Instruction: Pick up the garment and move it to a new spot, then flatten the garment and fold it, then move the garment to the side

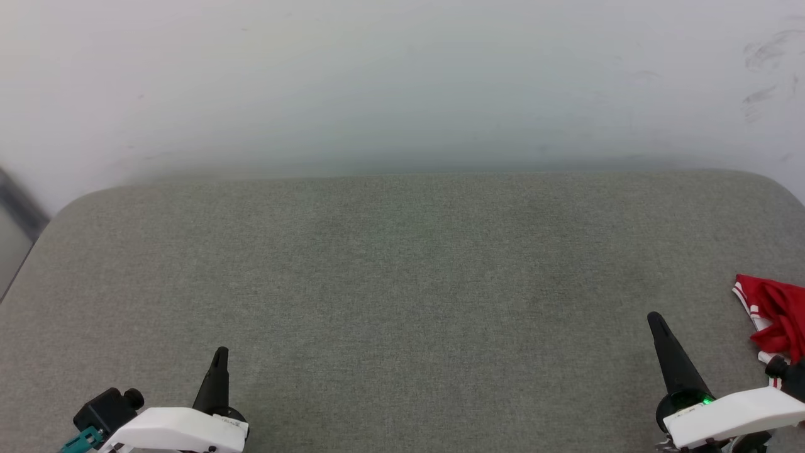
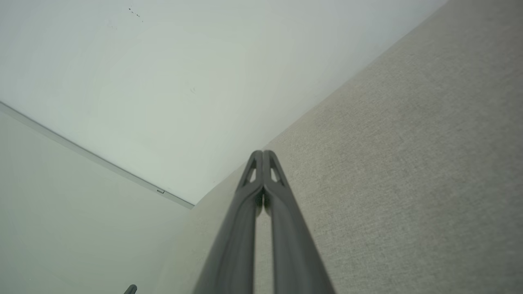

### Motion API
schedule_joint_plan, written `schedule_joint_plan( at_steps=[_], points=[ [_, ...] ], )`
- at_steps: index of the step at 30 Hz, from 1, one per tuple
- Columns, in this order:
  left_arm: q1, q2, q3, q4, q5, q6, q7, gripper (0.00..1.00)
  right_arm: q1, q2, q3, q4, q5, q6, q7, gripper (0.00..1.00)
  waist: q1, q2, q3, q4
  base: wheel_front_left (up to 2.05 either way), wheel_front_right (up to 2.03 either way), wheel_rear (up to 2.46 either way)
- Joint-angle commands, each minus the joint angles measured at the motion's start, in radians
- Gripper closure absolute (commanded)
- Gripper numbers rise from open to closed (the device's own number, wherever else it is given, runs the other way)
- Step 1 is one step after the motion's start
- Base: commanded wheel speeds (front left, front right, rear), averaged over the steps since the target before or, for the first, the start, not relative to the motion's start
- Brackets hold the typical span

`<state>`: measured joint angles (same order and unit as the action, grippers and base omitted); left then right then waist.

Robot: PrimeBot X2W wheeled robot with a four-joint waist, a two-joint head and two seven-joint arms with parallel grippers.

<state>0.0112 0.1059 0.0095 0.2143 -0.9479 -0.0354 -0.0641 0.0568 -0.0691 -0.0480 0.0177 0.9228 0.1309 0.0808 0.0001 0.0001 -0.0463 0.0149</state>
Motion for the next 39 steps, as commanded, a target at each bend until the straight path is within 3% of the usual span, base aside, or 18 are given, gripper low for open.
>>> schedule_joint_plan(
  at_steps=[1, 39],
  points=[
    [-0.03, -0.001, 0.008, -0.007, -0.028, -0.008, 0.007, 1.0, -0.031, -0.008, -0.002, 0.0, 0.034, 0.0, -0.003, 1.0, -0.0001, -0.0001, 0.001, 0.0, 0.0, 0.0, 0.0],
    [-0.09, -0.035, 0.069, 0.016, -0.414, -0.064, 0.113, 1.0, -0.115, -0.007, -0.022, 0.138, 0.448, 0.0, 0.004, 1.0, -0.0001, -0.0001, 0.026, -0.008, 0.0, 0.0, 0.0]
  ],
)
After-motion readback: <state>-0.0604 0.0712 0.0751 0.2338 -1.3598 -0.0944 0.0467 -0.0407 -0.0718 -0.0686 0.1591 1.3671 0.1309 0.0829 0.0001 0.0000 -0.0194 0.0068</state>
